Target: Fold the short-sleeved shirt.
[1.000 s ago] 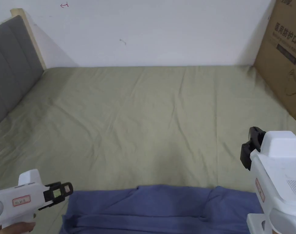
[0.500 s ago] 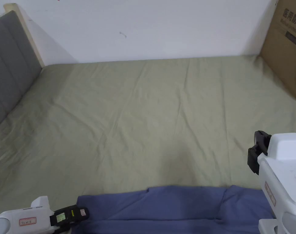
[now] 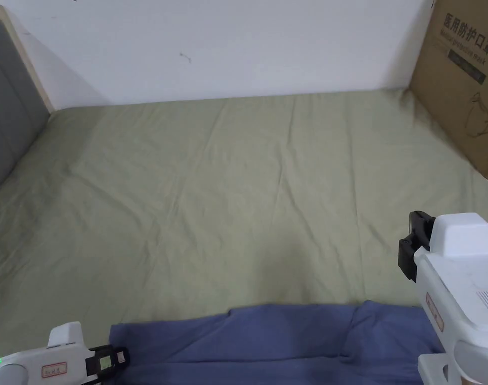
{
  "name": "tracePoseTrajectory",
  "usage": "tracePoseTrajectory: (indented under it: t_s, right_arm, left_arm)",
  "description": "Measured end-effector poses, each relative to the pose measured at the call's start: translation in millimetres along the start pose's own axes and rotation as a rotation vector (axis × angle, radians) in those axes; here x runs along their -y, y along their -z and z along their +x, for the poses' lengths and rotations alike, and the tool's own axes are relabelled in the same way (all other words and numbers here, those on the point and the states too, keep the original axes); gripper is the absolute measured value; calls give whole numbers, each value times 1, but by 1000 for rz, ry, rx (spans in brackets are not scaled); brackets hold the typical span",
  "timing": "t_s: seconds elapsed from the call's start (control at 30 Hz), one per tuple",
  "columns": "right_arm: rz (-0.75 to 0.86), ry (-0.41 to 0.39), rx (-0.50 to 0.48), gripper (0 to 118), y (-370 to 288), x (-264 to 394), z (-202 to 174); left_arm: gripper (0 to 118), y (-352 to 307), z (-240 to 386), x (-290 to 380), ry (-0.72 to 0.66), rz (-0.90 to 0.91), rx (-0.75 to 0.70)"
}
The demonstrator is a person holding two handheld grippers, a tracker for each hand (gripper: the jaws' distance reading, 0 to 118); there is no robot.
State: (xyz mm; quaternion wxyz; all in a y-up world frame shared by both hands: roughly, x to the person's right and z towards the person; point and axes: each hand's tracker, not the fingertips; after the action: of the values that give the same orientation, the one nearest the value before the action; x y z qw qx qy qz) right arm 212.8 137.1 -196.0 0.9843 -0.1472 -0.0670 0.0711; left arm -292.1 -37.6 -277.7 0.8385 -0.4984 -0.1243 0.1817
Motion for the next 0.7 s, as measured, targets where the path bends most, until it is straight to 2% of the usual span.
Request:
tracePoseTrajectory:
  t_s: [0.2, 0.47, 0.57, 0.63, 0.7]
  right_arm:
    - [27, 9, -5, 0, -5, -6, 9]
    - [55, 27, -12, 0, -20, -8, 21]
    - [62, 33, -12, 0, -21, -4, 26]
    - [66, 35, -11, 0, -24, -5, 29]
    - [69, 40, -13, 0, -28, -5, 32]
  left_arm:
    - [3, -40, 1, -19, -18, 56, -24]
    - [3, -90, -21, -31, -6, 73, -185]
    - [3, -97, 4, -34, 34, 73, -224]
    - [3, -91, 26, -35, 33, 66, -218]
    - [3, -89, 61, -37, 89, 66, -198]
